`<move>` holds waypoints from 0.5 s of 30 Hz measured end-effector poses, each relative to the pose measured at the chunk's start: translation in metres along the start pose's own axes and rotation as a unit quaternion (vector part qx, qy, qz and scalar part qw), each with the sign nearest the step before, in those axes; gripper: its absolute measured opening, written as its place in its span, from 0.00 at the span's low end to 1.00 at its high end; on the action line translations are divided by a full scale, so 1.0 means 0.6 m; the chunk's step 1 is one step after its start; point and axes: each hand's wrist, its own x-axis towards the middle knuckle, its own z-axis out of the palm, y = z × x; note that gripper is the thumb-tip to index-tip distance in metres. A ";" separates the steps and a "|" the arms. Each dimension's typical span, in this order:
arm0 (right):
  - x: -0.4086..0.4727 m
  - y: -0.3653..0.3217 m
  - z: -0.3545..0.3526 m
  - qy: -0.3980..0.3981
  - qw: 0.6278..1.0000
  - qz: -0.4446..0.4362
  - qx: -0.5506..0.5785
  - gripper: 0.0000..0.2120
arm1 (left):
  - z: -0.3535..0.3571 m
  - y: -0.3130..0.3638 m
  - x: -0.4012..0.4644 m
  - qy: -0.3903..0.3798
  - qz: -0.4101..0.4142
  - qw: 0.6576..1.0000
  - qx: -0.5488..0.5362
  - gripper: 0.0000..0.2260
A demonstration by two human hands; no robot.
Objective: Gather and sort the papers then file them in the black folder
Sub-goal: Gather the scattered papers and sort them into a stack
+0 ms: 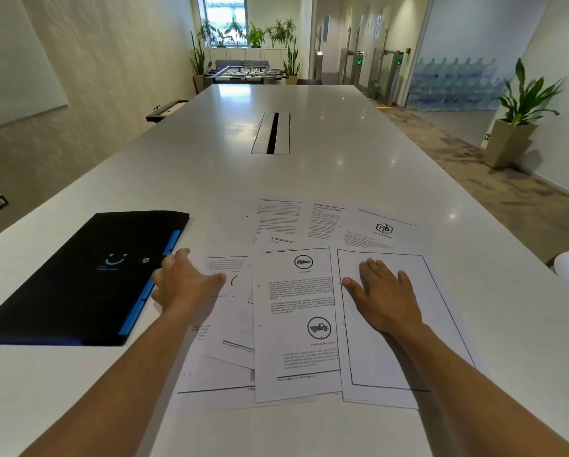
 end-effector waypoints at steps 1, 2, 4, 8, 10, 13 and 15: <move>0.000 0.000 0.000 0.001 1.000 0.000 0.000 0.42 | 0.000 0.001 -0.006 -0.005 0.002 1.000 0.023 0.41; 0.000 0.000 0.001 0.001 1.000 0.000 0.000 0.41 | 0.000 0.001 -0.010 -0.017 0.001 1.000 0.023 0.42; 0.000 0.000 0.001 -0.001 1.000 0.002 0.000 0.41 | 0.003 0.005 -0.015 -0.045 -0.003 0.999 -0.020 0.44; -0.001 0.001 0.000 -0.002 1.000 0.004 0.001 0.40 | 0.005 0.012 -0.015 -0.103 -0.047 0.971 -0.210 0.45; -0.001 0.001 0.000 0.000 1.000 0.004 0.004 0.40 | 0.008 0.009 -0.015 -0.118 -0.077 0.951 -0.277 0.43; -0.001 0.000 0.000 -0.002 1.000 0.005 0.007 0.40 | 0.012 0.004 -0.013 -0.111 -0.084 0.942 -0.306 0.40; -0.002 -0.001 -0.001 -0.004 1.000 0.007 0.008 0.40 | 0.011 0.004 -0.013 -0.102 -0.066 0.948 -0.293 0.38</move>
